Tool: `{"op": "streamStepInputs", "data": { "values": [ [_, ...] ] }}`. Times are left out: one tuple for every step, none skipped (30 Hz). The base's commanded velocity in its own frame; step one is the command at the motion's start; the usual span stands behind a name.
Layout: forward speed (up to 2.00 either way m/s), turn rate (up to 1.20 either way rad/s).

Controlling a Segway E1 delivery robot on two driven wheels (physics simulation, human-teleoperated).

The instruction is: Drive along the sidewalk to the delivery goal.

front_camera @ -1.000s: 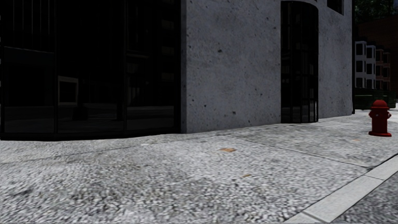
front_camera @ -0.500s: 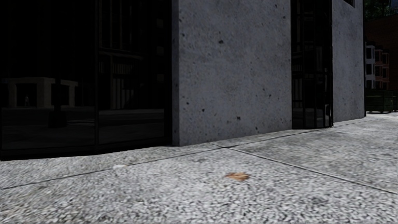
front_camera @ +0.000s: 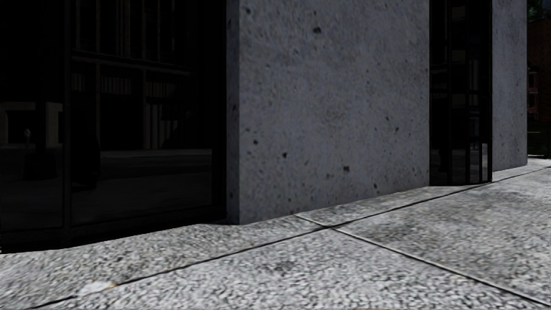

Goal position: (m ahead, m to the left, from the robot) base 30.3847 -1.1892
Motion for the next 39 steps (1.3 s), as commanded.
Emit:
{"op": "streamStepInputs", "data": {
  "values": [
    [2.00, -0.69],
    [2.00, -0.70],
    [2.00, -0.70],
    [2.00, -0.72],
    [2.00, -0.73],
    [2.00, -0.74],
    [2.00, -0.74],
    [2.00, -0.74],
    [2.00, -0.74],
    [2.00, -0.74],
    [2.00, -0.74],
    [2.00, -0.74],
    [2.00, -0.74],
    [2.00, -0.74],
    [2.00, -0.74],
    [2.00, -0.74],
    [2.00, -0.74],
    [2.00, -0.74],
    [2.00, -0.74],
    [2.00, -0.74],
    [2.00, -0.74],
    [2.00, -0.74],
    [2.00, -0.74],
    [2.00, -0.74],
    [2.00, -0.74],
    [2.00, -0.74],
    [2.00, -0.74],
    [2.00, -0.74],
    [2.00, -0.74],
    [2.00, -0.74],
    [2.00, -0.74],
    [2.00, -0.74],
    [2.00, -0.74],
    [2.00, -0.74],
    [2.00, -0.74],
    [2.00, -0.74],
    [2.00, -0.74],
    [2.00, -0.74],
    [2.00, -0.74]
  ]
}}
